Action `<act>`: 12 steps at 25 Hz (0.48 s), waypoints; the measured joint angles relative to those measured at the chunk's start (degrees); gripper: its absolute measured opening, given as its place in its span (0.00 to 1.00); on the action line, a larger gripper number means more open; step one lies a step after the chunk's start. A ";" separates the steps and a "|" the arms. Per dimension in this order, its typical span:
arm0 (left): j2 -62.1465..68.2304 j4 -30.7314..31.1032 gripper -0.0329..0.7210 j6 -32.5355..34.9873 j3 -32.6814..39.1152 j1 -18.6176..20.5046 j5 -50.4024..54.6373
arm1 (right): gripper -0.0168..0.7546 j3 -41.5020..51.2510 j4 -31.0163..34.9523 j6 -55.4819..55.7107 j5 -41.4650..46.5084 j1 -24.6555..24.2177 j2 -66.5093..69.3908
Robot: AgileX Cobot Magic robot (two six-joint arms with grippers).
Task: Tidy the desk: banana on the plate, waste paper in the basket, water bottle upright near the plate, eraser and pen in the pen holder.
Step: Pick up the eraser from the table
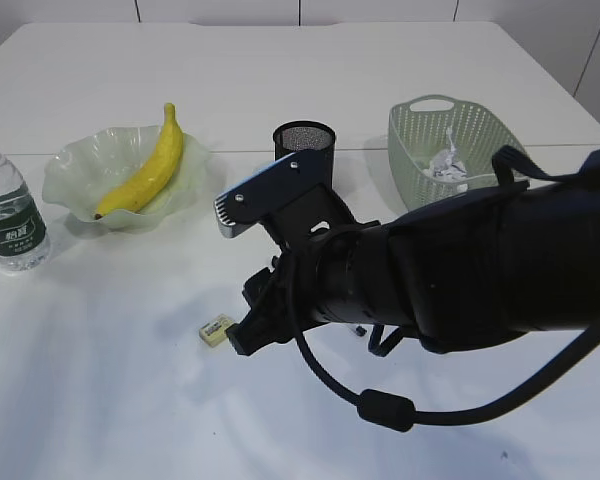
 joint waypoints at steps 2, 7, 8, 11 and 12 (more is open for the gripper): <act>0.03 0.00 0.38 0.00 0.00 0.00 0.00 | 0.50 0.00 0.00 -0.37 0.00 0.00 0.00; 0.03 0.00 0.38 0.00 0.00 0.00 0.00 | 0.50 1.36 0.00 -0.64 0.00 0.00 -2.59; 0.03 0.00 0.38 0.00 0.00 0.00 0.00 | 0.50 1.76 0.00 -0.64 0.00 0.00 -3.23; 0.12 -0.36 0.38 0.00 0.00 0.00 0.00 | 0.50 2.93 0.00 -0.71 -0.10 0.00 -4.55; 0.12 -0.65 0.38 0.00 0.00 0.00 0.00 | 0.50 3.34 0.00 -0.71 -0.10 0.00 -4.80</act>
